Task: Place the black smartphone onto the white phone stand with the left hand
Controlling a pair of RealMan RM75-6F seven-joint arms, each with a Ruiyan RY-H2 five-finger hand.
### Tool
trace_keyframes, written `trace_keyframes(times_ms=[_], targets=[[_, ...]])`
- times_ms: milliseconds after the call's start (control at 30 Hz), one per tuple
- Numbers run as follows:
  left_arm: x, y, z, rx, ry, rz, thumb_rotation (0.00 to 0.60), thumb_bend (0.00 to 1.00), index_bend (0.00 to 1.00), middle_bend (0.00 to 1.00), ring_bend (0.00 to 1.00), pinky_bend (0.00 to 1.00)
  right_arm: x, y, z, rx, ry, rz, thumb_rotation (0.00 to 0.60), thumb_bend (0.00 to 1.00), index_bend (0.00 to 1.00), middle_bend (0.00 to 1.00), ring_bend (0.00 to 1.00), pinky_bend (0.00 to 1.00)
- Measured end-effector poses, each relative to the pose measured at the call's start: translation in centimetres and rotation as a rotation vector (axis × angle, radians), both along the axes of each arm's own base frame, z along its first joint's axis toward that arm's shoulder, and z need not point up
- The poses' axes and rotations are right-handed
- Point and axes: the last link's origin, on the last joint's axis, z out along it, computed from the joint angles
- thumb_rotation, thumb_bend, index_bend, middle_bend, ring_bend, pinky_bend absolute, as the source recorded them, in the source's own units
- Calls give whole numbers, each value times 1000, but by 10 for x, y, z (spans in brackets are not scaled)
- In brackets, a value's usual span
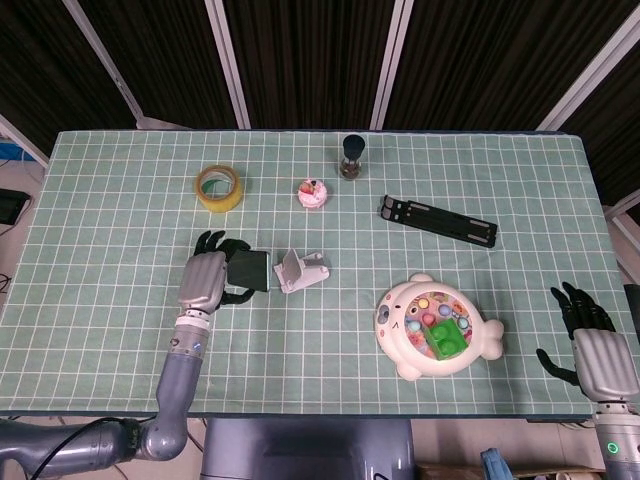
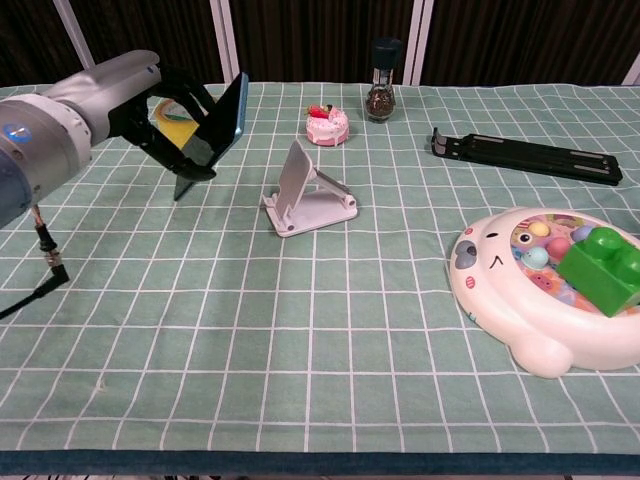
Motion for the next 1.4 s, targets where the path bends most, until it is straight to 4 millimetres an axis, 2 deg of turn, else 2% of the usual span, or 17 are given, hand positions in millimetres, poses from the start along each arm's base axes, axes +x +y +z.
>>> trace_keyframes(times_ms=[200,700,1100,1400], targets=[[17,0,-10,12,-199,88,600,304,515,569,79,0,0,0,0,1,-1,0,600,361,70,0,0,152],[29,4,-25,-27,-454,258,600,304,510,568,79,0,0,0,0,2,-3,0,600,362,71,0,0,152],[36,11,-37,-78,-544,318,600,303,498,567,79,0,0,0,0,2,-6,0,600,362,71,0,0,152],[43,16,-40,-88,-541,317,600,303,497,567,79,0,0,0,0,3,-6,-1,600,362,71,0,0,152]])
